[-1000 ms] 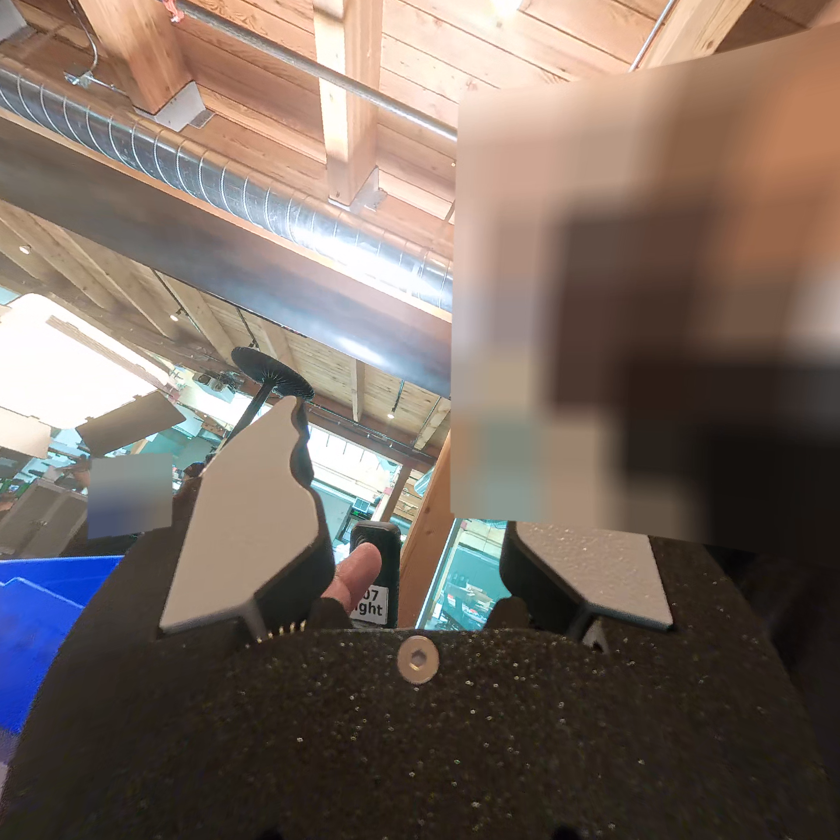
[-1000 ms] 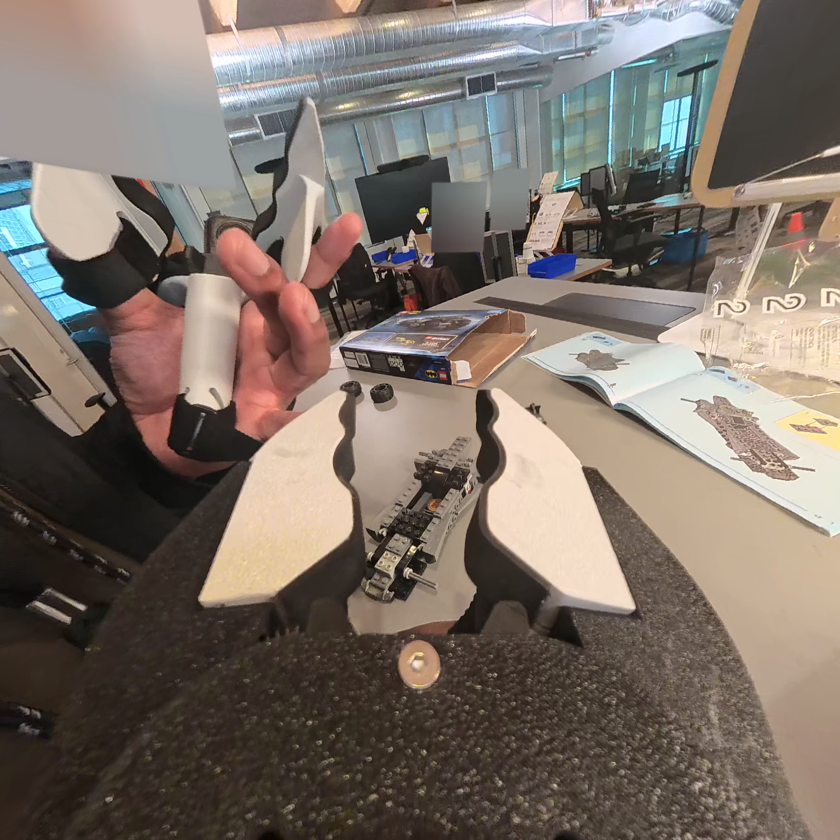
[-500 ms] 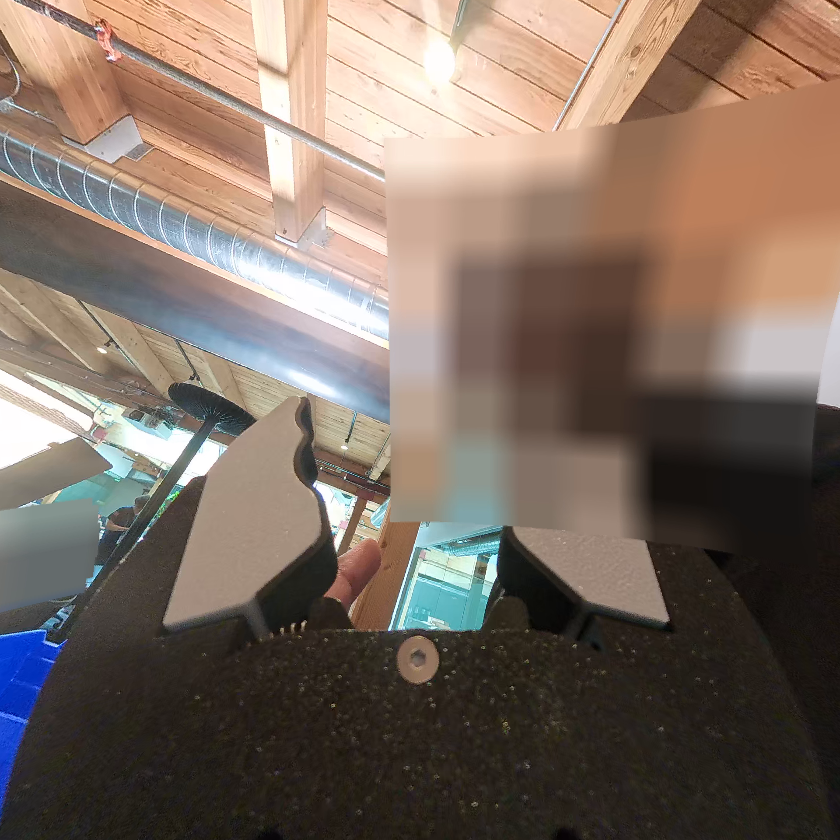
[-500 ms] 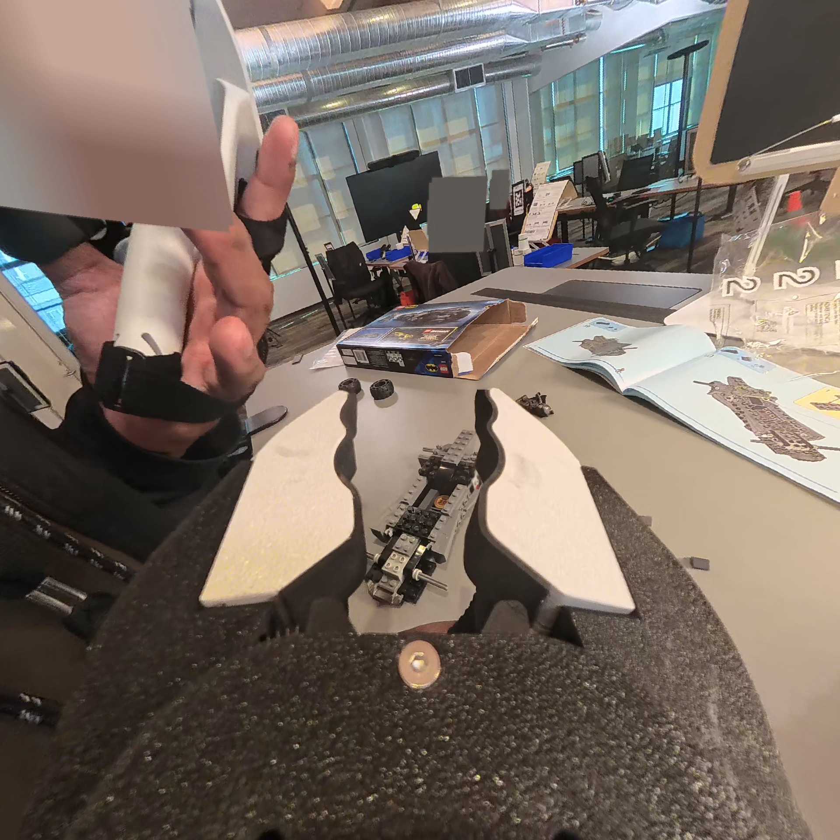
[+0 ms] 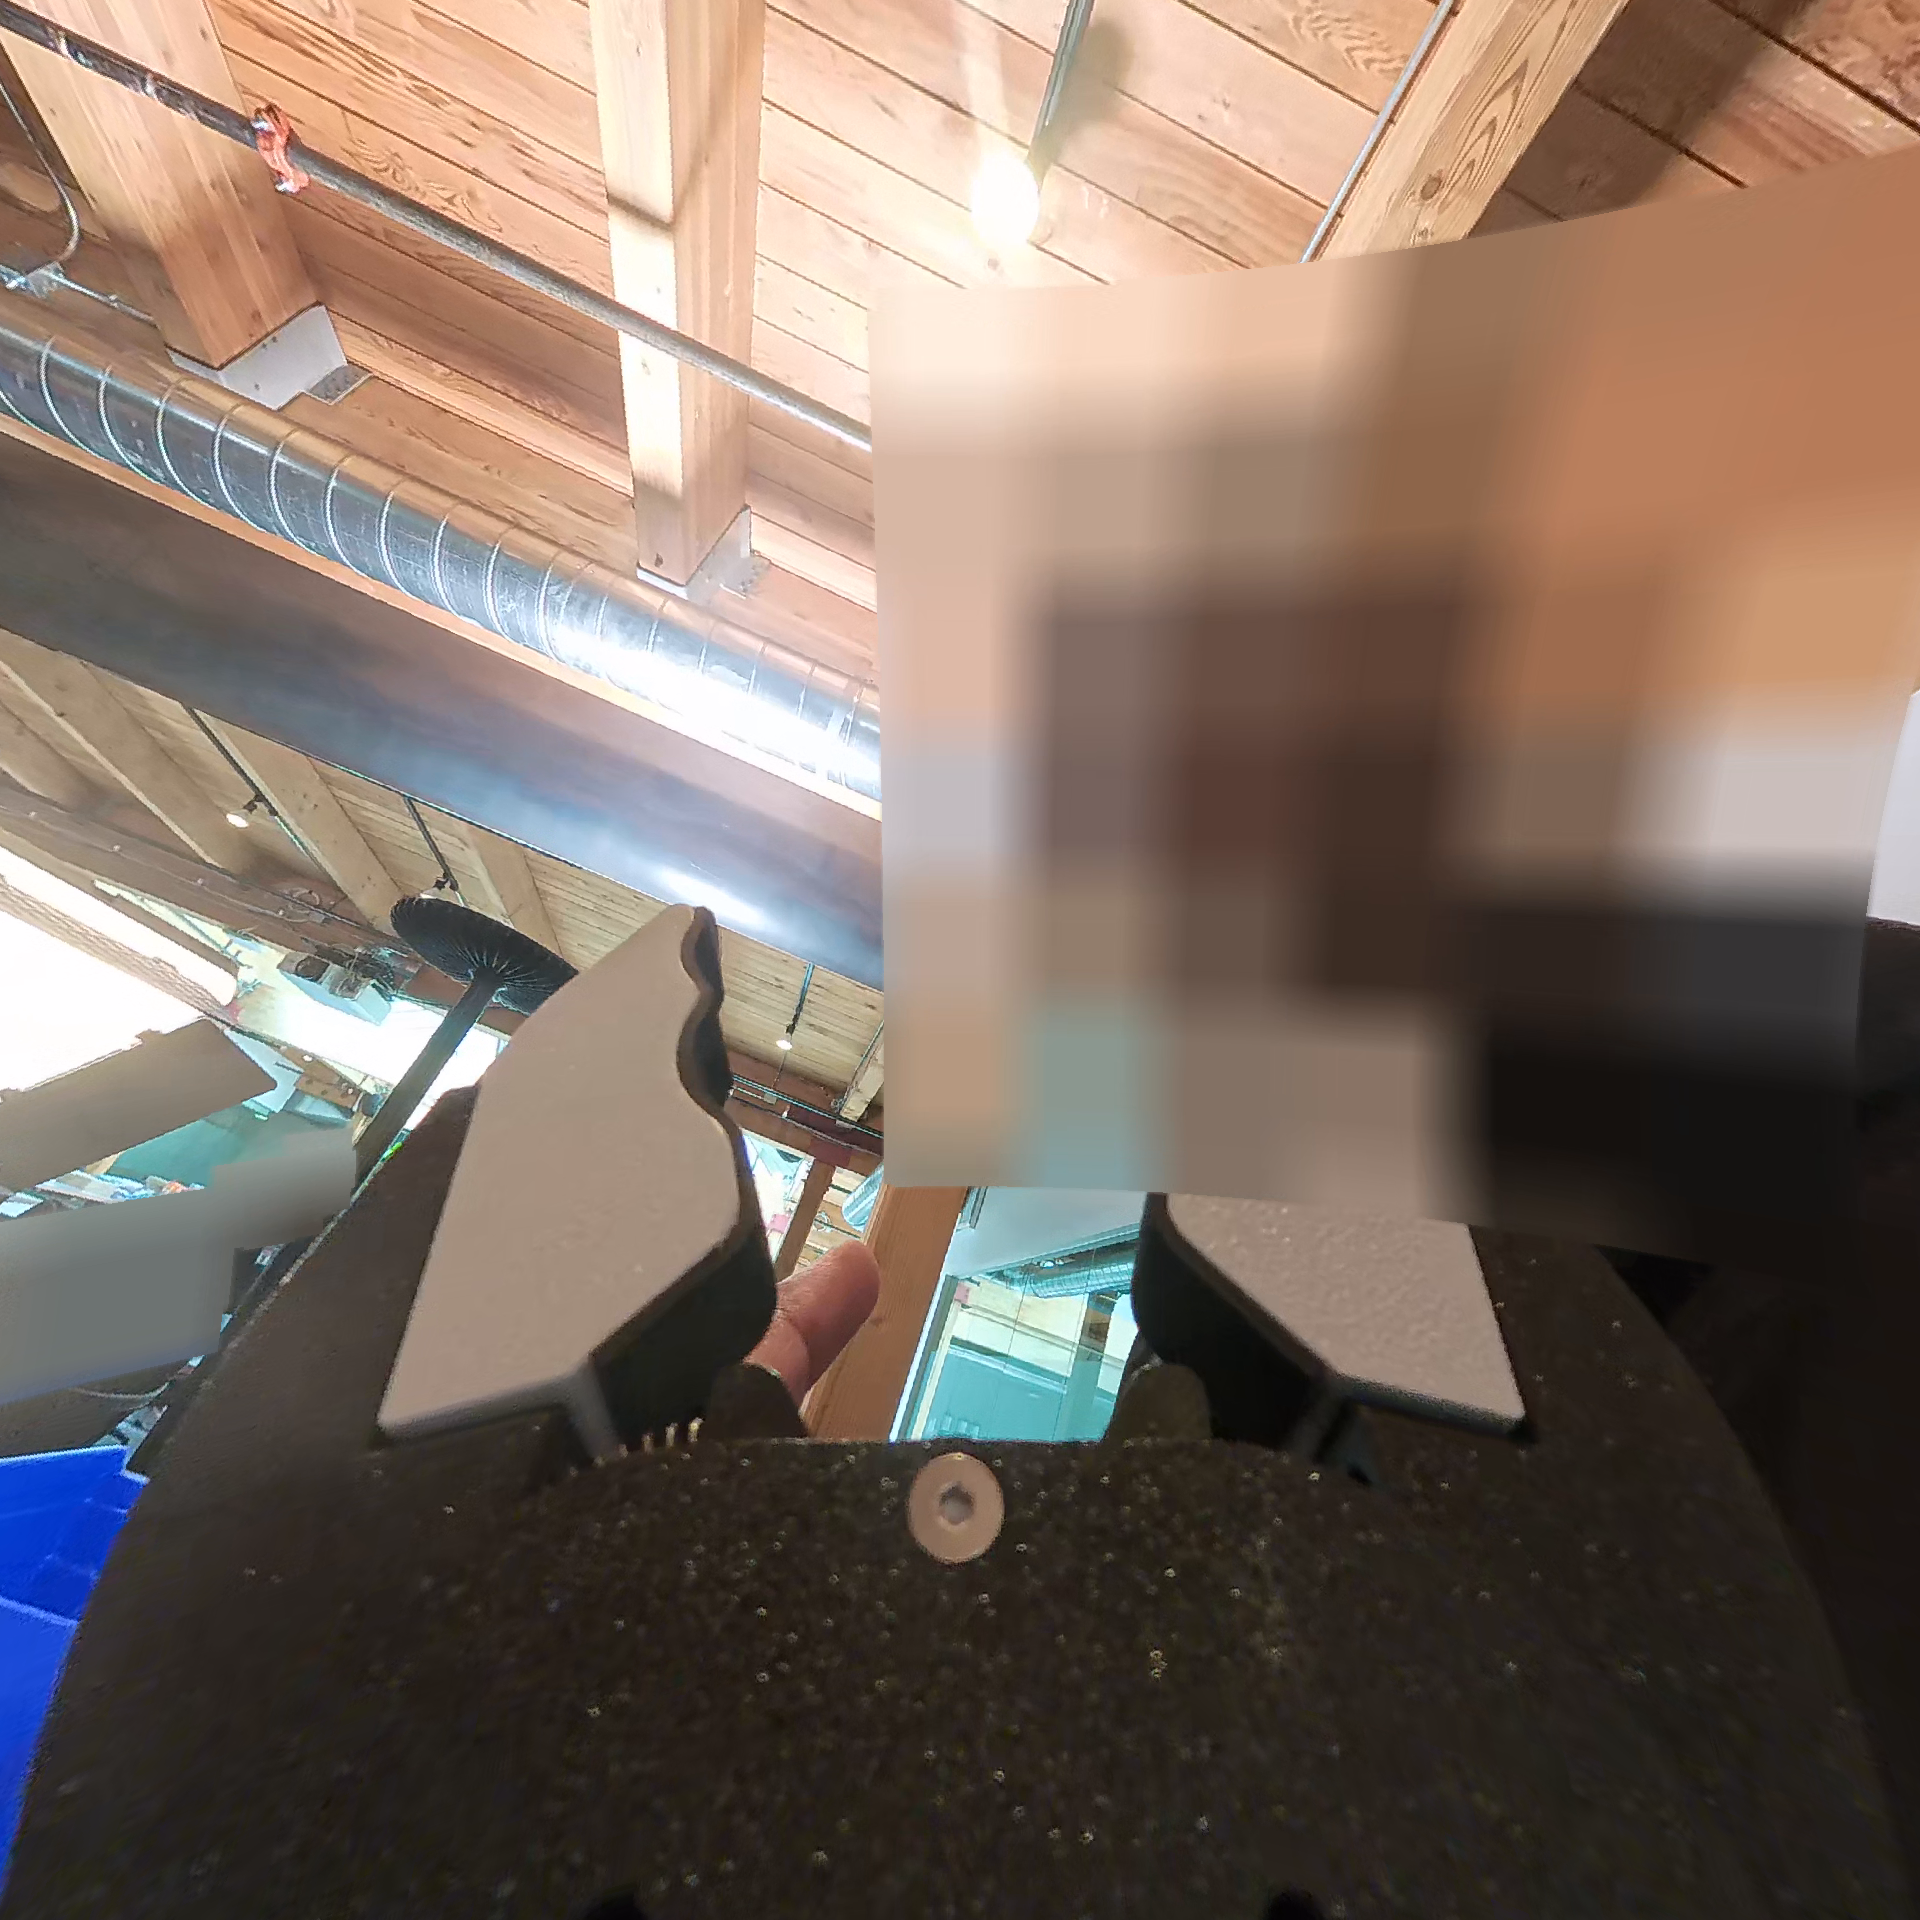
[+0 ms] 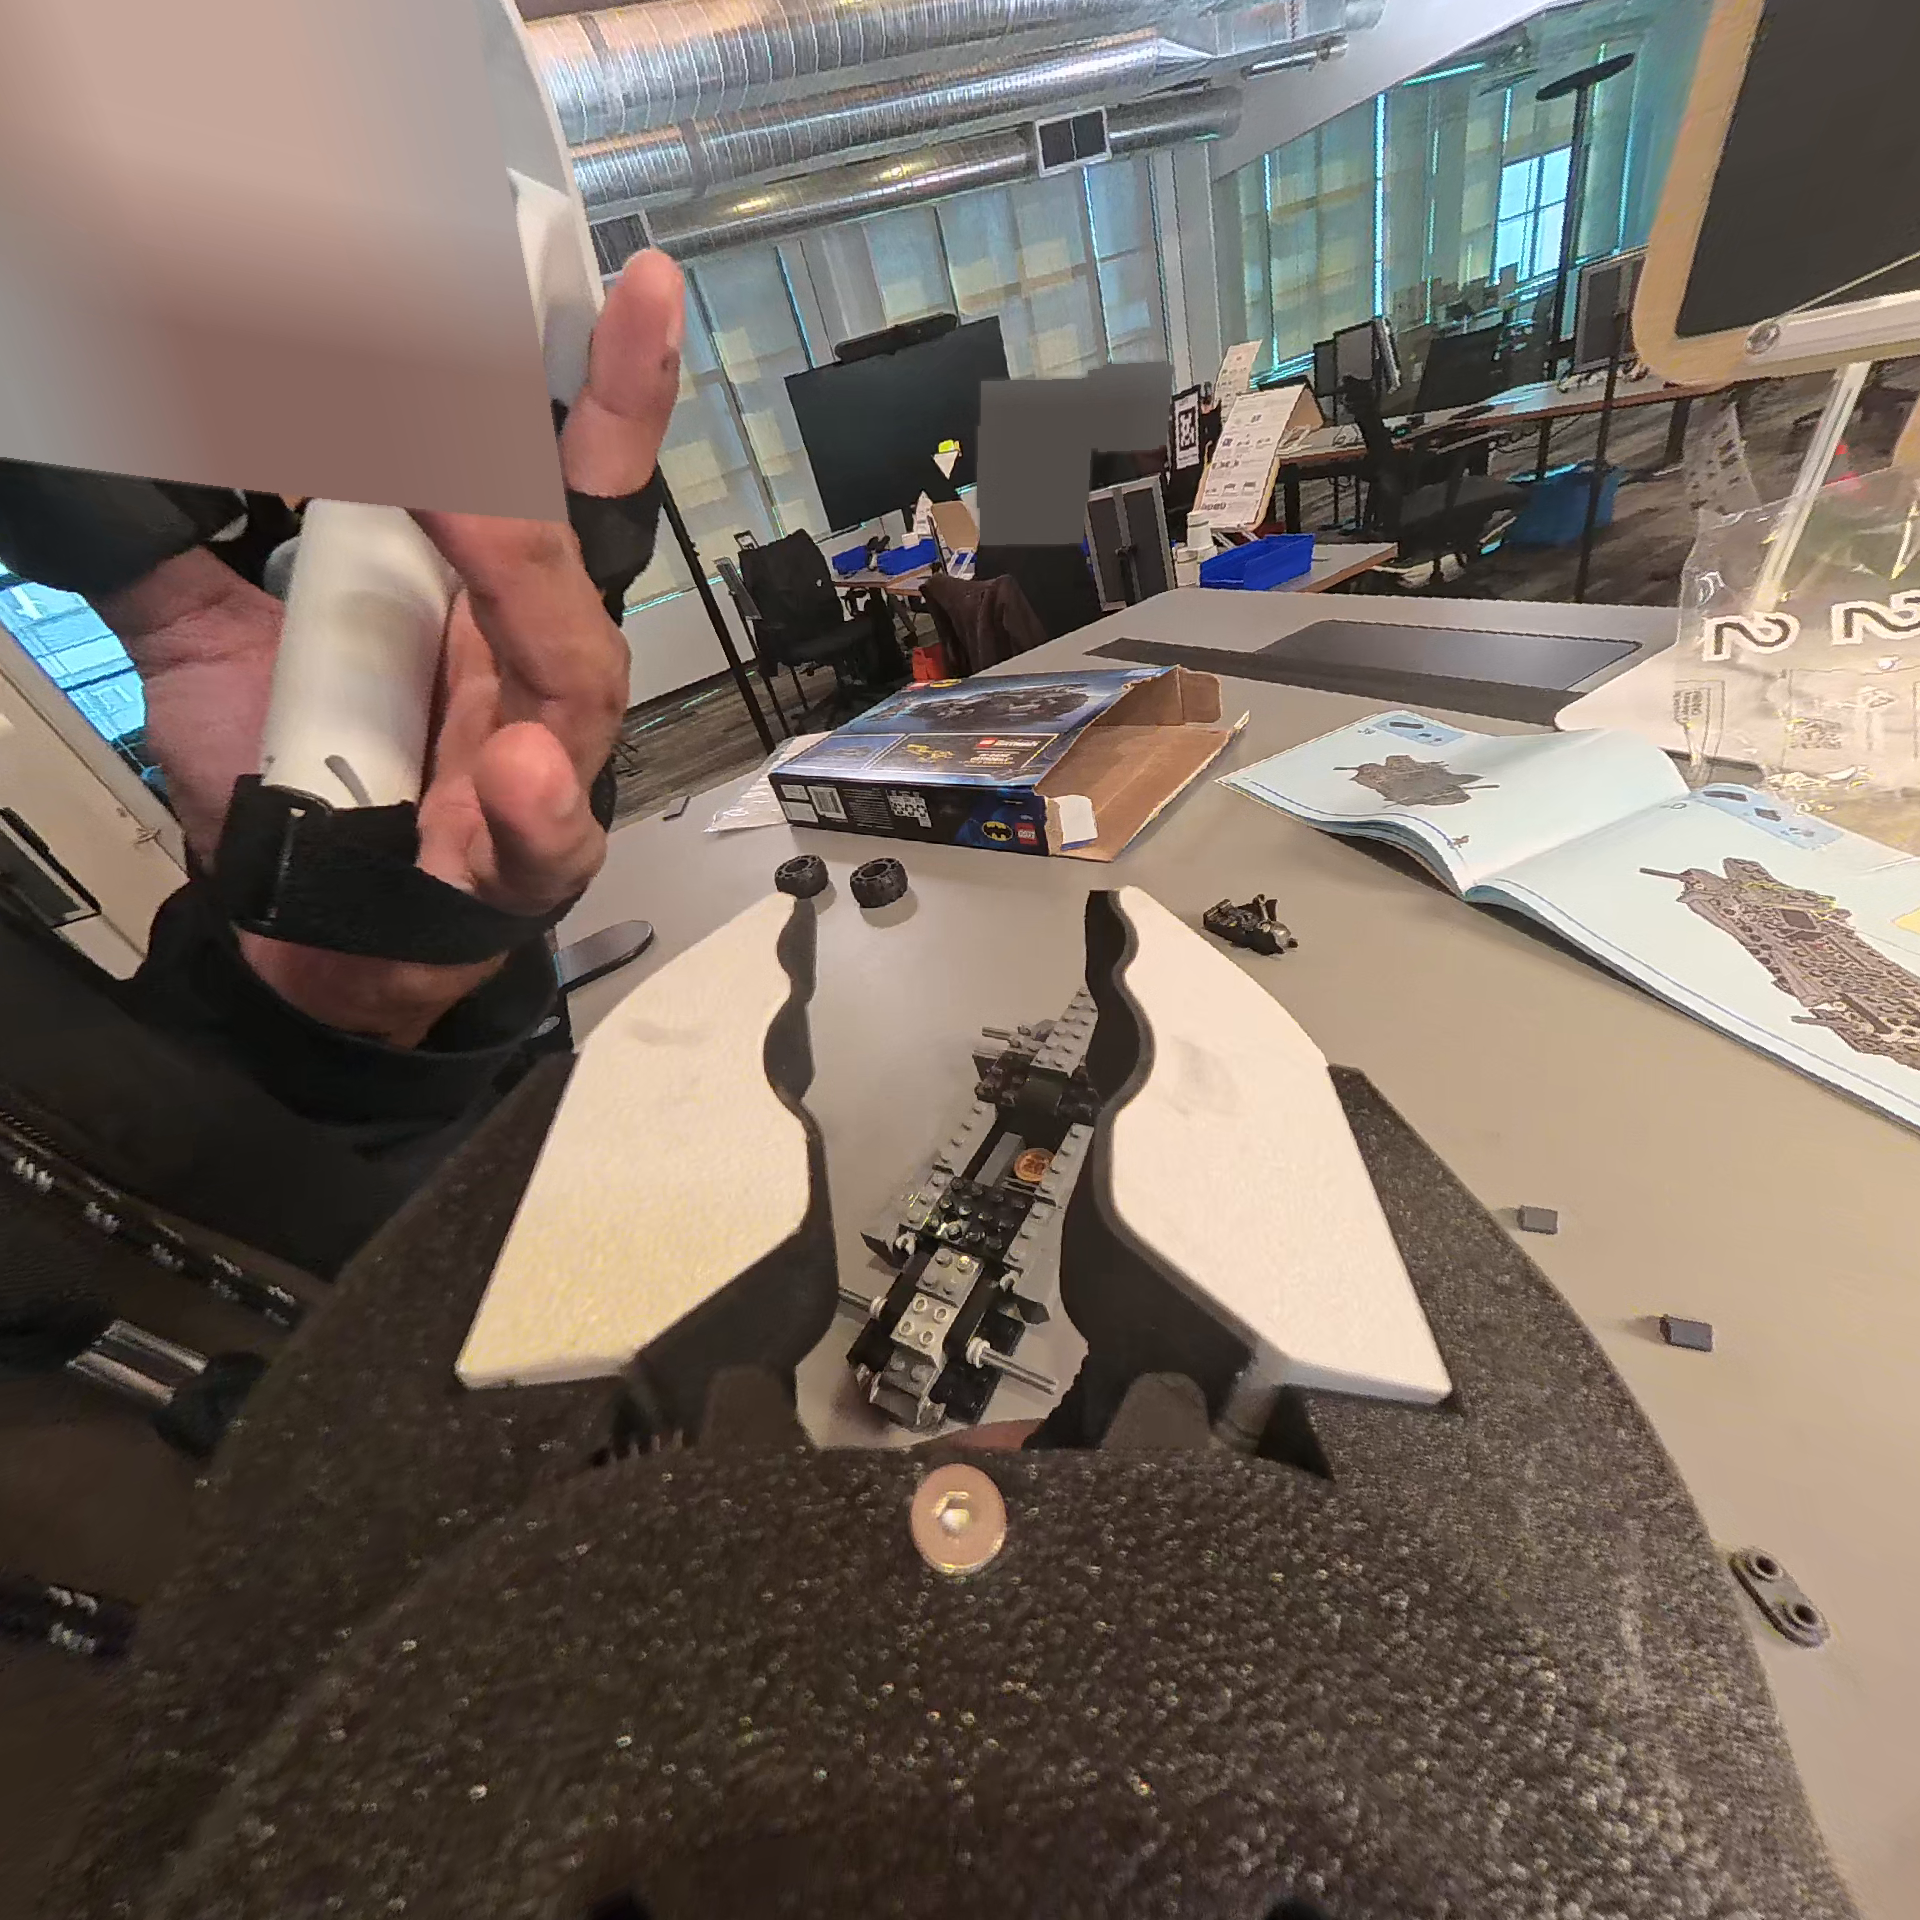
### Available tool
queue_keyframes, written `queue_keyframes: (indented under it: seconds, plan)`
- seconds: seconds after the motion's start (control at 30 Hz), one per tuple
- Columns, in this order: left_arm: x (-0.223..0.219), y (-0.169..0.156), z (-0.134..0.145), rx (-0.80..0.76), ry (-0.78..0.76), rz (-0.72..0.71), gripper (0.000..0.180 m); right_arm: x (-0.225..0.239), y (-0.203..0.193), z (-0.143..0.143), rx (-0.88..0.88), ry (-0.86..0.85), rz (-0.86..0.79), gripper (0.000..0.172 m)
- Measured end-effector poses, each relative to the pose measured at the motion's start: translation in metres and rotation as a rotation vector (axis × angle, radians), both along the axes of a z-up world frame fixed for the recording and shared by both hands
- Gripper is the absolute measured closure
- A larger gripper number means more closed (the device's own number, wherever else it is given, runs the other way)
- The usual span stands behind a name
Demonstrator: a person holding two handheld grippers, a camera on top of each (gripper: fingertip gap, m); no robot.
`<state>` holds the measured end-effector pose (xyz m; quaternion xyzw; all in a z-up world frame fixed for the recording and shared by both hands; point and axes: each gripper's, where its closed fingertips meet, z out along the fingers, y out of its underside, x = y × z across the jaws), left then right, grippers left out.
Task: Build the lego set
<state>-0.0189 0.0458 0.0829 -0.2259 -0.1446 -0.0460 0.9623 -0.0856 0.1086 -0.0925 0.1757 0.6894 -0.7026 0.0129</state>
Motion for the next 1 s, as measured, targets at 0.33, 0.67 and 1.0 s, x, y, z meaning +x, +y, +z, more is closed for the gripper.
queue_keyframes:
  seconds: [0.33, 0.67, 1.0]
  plan:
    - [0.0, -0.008, -0.003, -0.024, -0.004, 0.012, 0.095, 0.0, -0.009, -0.006, 0.026, -0.018, -0.003, 0.121]
    - [-0.006, -0.009, -0.009, -0.067, -0.019, 0.009, 0.096, -0.004, -0.014, -0.018, 0.095, -0.028, -0.026, 0.122]
    - [-0.07, 0.003, -0.093, -0.571, -0.32, 0.329, 0.101, -0.041, 0.002, -0.108, 0.684, -0.108, -0.223, 0.127]
